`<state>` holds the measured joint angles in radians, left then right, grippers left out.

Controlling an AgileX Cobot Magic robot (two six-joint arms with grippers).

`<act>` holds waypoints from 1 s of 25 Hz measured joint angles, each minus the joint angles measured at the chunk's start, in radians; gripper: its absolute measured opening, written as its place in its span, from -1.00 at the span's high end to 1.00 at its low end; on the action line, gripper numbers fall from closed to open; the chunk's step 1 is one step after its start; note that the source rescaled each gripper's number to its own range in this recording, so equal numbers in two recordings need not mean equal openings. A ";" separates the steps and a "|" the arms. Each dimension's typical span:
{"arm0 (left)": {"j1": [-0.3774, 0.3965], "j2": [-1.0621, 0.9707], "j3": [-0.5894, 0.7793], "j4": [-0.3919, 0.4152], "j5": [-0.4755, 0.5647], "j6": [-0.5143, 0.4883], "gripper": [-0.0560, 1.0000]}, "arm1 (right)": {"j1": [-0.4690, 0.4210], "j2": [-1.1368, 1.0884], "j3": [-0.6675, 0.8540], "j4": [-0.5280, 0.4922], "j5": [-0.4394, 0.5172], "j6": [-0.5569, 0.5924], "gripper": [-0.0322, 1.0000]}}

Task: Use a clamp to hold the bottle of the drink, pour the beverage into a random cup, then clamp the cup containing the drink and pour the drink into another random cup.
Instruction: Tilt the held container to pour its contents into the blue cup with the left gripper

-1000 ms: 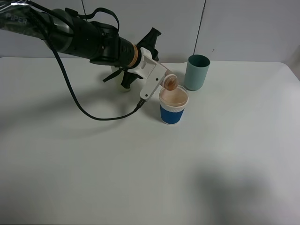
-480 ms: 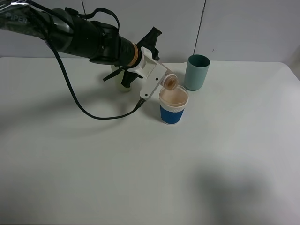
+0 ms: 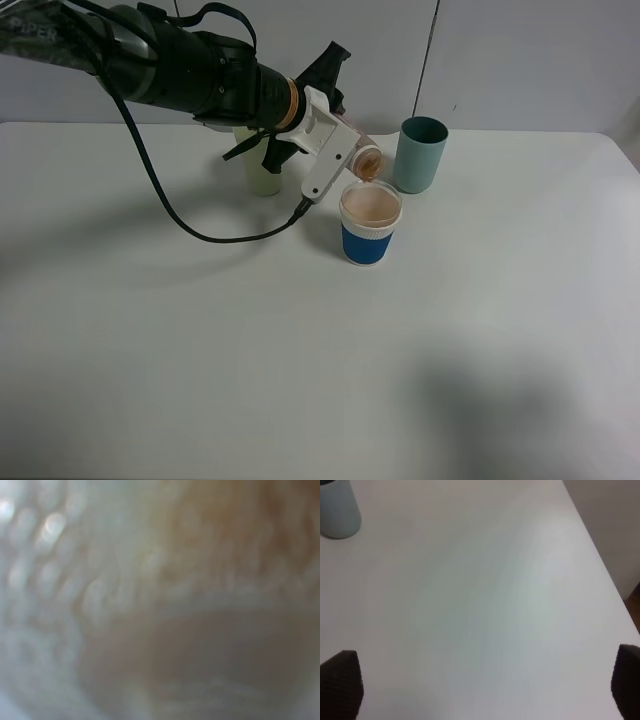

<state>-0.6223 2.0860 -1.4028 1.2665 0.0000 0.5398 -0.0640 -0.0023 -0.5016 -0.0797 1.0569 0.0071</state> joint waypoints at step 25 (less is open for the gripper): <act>0.000 0.000 0.000 0.033 0.007 0.040 0.89 | 0.000 0.000 0.000 0.000 0.000 0.000 -0.99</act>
<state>-0.6223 2.0860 -1.4028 1.2994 0.0067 0.5796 -0.0640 -0.0023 -0.5016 -0.0797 1.0569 0.0071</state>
